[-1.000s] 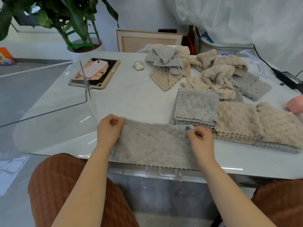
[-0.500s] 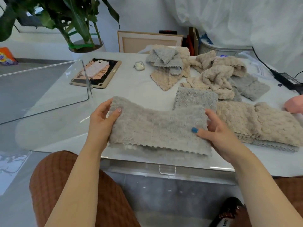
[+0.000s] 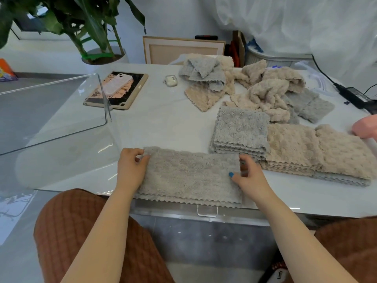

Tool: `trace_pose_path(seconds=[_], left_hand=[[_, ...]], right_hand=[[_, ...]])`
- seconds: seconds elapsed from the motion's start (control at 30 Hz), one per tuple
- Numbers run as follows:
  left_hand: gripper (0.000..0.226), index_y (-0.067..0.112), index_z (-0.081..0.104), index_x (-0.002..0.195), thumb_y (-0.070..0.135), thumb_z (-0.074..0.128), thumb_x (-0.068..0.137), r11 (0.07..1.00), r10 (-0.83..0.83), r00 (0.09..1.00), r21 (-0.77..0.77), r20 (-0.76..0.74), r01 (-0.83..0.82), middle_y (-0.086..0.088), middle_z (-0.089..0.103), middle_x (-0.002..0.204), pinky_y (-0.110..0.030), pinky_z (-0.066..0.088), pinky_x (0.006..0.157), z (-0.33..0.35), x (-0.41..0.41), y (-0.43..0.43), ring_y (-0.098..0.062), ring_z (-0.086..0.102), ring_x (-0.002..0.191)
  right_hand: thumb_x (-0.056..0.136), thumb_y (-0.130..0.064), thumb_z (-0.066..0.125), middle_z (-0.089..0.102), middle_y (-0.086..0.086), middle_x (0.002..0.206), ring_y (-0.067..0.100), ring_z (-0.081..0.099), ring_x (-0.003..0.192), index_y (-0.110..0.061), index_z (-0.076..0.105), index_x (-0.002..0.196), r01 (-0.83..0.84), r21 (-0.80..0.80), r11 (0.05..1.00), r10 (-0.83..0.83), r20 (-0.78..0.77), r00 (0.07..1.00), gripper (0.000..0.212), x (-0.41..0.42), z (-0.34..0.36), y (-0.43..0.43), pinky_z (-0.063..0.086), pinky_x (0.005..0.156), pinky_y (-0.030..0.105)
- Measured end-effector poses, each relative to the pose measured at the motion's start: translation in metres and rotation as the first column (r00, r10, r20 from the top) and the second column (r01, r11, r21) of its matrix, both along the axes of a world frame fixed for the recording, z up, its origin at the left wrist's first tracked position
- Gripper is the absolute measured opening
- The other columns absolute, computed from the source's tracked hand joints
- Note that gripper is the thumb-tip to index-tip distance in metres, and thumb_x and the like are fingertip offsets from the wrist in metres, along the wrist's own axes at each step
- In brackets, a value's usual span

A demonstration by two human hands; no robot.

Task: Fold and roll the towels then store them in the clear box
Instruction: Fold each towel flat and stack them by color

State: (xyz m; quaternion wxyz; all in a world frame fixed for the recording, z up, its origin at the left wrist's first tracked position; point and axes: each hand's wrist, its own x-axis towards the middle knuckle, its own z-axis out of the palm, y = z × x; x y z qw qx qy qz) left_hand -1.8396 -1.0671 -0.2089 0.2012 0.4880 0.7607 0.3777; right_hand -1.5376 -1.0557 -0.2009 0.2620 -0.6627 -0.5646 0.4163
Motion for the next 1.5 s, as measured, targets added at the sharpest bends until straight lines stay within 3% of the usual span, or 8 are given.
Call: trace_pose_path(seconds=[0.23, 0.5, 0.63, 0.8, 1.07, 1.2, 1.37, 1.5], left_hand=[[0.019, 0.017, 0.052, 0.084, 0.031, 0.050, 0.096, 0.984, -0.156, 0.958, 0.043, -0.242, 0.171, -0.002, 0.053, 0.079, -0.032, 0.040, 0.066, -0.008, 0.003, -0.010, -0.019, 0.050, 0.074], [0.031, 0.017, 0.036, 0.123, 0.039, 0.034, 0.100, 0.990, -0.096, 0.942, -0.132, -0.321, 0.056, -0.011, 0.062, 0.077, -0.039, 0.046, 0.065, -0.011, 0.013, -0.014, -0.034, 0.059, 0.072], [0.041, 0.021, 0.031, 0.133, 0.039, 0.042, 0.098, 0.976, -0.139, 0.944, -0.201, -0.299, 0.080, -0.013, 0.063, 0.079, -0.042, 0.050, 0.069, -0.010, 0.007, -0.015, -0.032, 0.060, 0.073], [0.040, 0.023, 0.034, 0.134, 0.032, 0.047, 0.097, 0.972, -0.158, 0.977, -0.195, -0.145, 0.128, -0.010, 0.059, 0.066, -0.036, 0.047, 0.063, 0.000, 0.005, -0.019, -0.024, 0.057, 0.063], [0.049, 0.025, 0.028, 0.141, 0.041, 0.043, 0.097, 0.970, -0.154, 0.956, -0.224, -0.251, 0.098, -0.002, 0.057, 0.070, -0.032, 0.043, 0.059, -0.008, 0.009, -0.030, -0.019, 0.056, 0.063], [0.062, 0.018, 0.030, 0.142, 0.053, 0.044, 0.093, 0.977, -0.037, 0.919, -0.206, -0.393, -0.049, -0.009, 0.059, 0.117, -0.038, 0.047, 0.073, -0.008, 0.011, -0.036, -0.028, 0.061, 0.094], [0.048, 0.010, 0.054, 0.103, 0.055, 0.052, 0.088, 0.968, 0.035, 0.928, -0.219, -0.370, -0.124, -0.008, 0.049, 0.107, -0.039, 0.045, 0.073, -0.013, 0.009, -0.032, -0.026, 0.050, 0.100], [0.028, 0.011, 0.046, 0.086, 0.036, 0.054, 0.093, 0.989, 0.072, 0.983, -0.113, -0.167, -0.092, -0.007, 0.054, 0.076, -0.033, 0.039, 0.058, -0.012, 0.018, -0.029, -0.027, 0.055, 0.073]], right_hand=[[0.081, -0.020, 0.069, 0.053, 0.006, 0.080, 0.019, 0.049, 0.067, -0.020, 0.054, 0.074, -0.012, 0.128, 0.992, -0.006, 0.138, 0.990, 0.017, 0.000, -0.008, -0.007, 0.031, 0.055, 0.024], [0.093, -0.037, 0.052, 0.047, -0.002, 0.058, 0.016, 0.045, 0.052, -0.021, 0.030, 0.108, -0.101, 0.056, 0.993, 0.094, 0.120, 0.988, 0.031, -0.003, -0.007, -0.018, 0.035, 0.054, 0.032], [0.085, -0.034, 0.066, 0.064, 0.009, 0.075, 0.024, 0.060, 0.065, -0.024, 0.021, 0.133, -0.188, -0.001, 0.982, 0.183, 0.240, 0.953, 0.066, -0.002, -0.002, -0.019, 0.048, 0.060, 0.038], [0.086, -0.024, 0.068, 0.059, 0.003, 0.118, 0.016, 0.056, 0.090, -0.026, 0.019, 0.142, -0.209, -0.075, 0.975, 0.211, 0.010, 0.977, 0.074, 0.008, 0.004, -0.016, 0.045, 0.071, 0.027], [0.083, -0.025, 0.070, 0.064, 0.006, 0.101, 0.017, 0.061, 0.071, -0.024, 0.014, 0.146, -0.251, -0.080, 0.965, 0.258, 0.100, 0.961, 0.085, 0.008, -0.003, -0.018, 0.047, 0.061, 0.027], [0.082, -0.030, 0.071, 0.059, -0.003, 0.093, 0.011, 0.059, 0.074, -0.022, 0.015, 0.146, -0.236, -0.088, 0.968, 0.248, 0.166, 0.954, 0.085, 0.008, 0.000, -0.016, 0.046, 0.060, 0.025], [0.091, -0.020, 0.052, 0.047, 0.011, 0.123, 0.032, 0.045, 0.113, -0.016, 0.044, 0.138, -0.317, 0.367, 0.874, 0.077, 0.541, 0.837, 0.048, 0.002, 0.000, -0.018, 0.042, 0.081, 0.038], [0.084, -0.060, 0.004, 0.013, -0.001, 0.157, 0.024, 0.008, 0.145, -0.035, 0.021, 0.147, -0.518, 0.053, 0.854, 0.340, 0.696, 0.632, 0.070, -0.004, -0.020, -0.023, 0.021, 0.108, 0.046]])
